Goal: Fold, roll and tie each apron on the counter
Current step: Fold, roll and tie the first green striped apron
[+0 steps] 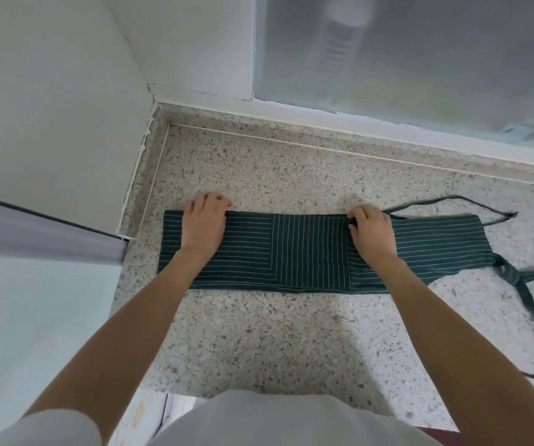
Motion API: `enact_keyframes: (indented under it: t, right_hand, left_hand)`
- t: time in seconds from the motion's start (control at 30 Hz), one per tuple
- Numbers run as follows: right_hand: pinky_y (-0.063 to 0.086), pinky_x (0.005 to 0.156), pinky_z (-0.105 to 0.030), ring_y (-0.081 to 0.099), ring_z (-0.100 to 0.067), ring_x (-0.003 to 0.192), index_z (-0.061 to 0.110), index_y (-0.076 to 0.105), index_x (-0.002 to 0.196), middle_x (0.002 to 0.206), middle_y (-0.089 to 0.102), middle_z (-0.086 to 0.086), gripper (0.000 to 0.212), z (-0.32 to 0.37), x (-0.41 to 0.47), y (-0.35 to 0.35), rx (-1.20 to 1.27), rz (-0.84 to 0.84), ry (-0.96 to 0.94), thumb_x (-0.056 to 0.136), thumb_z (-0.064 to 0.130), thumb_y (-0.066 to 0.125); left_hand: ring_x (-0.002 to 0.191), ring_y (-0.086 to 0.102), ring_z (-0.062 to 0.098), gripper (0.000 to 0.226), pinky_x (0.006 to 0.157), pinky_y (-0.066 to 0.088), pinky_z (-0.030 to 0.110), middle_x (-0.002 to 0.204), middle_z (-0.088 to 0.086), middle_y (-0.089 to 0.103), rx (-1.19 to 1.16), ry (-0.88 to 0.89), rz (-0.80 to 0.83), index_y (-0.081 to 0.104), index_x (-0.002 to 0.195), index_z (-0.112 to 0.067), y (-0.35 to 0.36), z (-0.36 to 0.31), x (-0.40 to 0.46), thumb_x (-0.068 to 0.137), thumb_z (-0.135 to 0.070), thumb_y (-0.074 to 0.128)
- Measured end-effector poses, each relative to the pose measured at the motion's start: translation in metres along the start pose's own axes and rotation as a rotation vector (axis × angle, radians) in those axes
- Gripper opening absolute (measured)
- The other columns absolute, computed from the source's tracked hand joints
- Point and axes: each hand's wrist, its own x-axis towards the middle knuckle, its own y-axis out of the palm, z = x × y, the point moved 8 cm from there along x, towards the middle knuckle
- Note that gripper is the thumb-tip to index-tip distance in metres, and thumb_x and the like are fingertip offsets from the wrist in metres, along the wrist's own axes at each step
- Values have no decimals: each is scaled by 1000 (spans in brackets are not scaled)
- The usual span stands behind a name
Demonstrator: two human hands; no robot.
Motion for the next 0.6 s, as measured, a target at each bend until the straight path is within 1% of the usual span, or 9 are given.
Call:
enact_keyframes:
  t: [0.07, 0.13, 0.2, 0.27, 0.33, 0.4, 0.43, 0.5, 0.6]
  right_hand:
    - [36, 100, -47, 48, -33, 117, 6, 56, 115, 123, 54, -14, 31, -6, -12, -7, 68, -77, 30, 85, 8, 62]
    - [35, 102, -50, 46, -34, 120, 8, 56, 118, 128, 52, -14, 36, -16, -30, -12, 133, -152, 78, 83, 7, 64]
    - [33, 101, -52, 45, -36, 122, 8, 56, 119, 130, 51, -16, 36, -36, -58, -12, 172, -214, 167, 84, 8, 64]
    - [31, 102, -54, 44, -38, 122, 7, 56, 119, 131, 50, -18, 34, -60, -87, -7, 176, -254, 285, 86, 11, 62]
    - [26, 104, -54, 41, -39, 124, 8, 56, 120, 133, 48, -19, 33, -91, -114, -1, 159, -248, 468, 88, 17, 59]
    - [22, 107, -52, 37, -39, 126, 10, 53, 124, 136, 45, -17, 35, -133, -137, -3, 166, -235, 654, 91, 22, 54]
    - [20, 108, -51, 35, -38, 128, 10, 51, 126, 137, 44, -17, 36, -144, -138, -6, 167, -241, 695, 92, 23, 52]
    - [18, 109, -49, 34, -37, 129, 9, 48, 129, 138, 43, -17, 38, -180, -146, -13, 149, -252, 716, 93, 23, 50]
    - [19, 110, -48, 35, -35, 129, 7, 46, 131, 135, 46, -18, 41, -219, -136, -20, 146, -259, 662, 93, 23, 50]
  left_hand:
    - [108, 51, 28, 24, 89, 41, 43, 113, 5, 59, -68, 106, -29, 62, 106, -14, -7, -36, -3, 83, -13, 63]
    - [109, 51, 24, 22, 92, 42, 40, 114, 2, 60, -159, 234, -13, 61, 108, -17, -8, -84, -10, 86, -20, 60]
    - [116, 48, 21, 28, 96, 39, 38, 121, 1, 57, -244, 350, 75, 58, 116, -18, -2, -139, -19, 89, -28, 55]
    - [129, 39, 21, 40, 105, 32, 38, 135, 1, 47, -281, 411, 217, 49, 130, -19, 12, -187, -28, 93, -35, 48]
    - [140, 22, 22, 51, 113, 21, 40, 149, 2, 31, -248, 416, 342, 34, 141, -20, 28, -219, -36, 96, -42, 40]
    - [144, 8, 24, 57, 116, 13, 44, 155, 5, 15, -194, 395, 406, 24, 146, -21, 42, -246, -38, 97, -47, 35]
    - [144, 4, 26, 59, 116, 10, 47, 157, 6, 9, -169, 364, 425, 21, 147, -23, 48, -247, -36, 97, -49, 34]
    - [144, -2, 29, 63, 115, 7, 53, 158, 6, -1, -119, 310, 478, 14, 149, -26, 62, -263, -38, 95, -54, 32]
    - [144, -4, 32, 71, 114, 5, 55, 158, 5, -4, -51, 265, 509, 4, 149, -28, 76, -269, -41, 93, -59, 32]
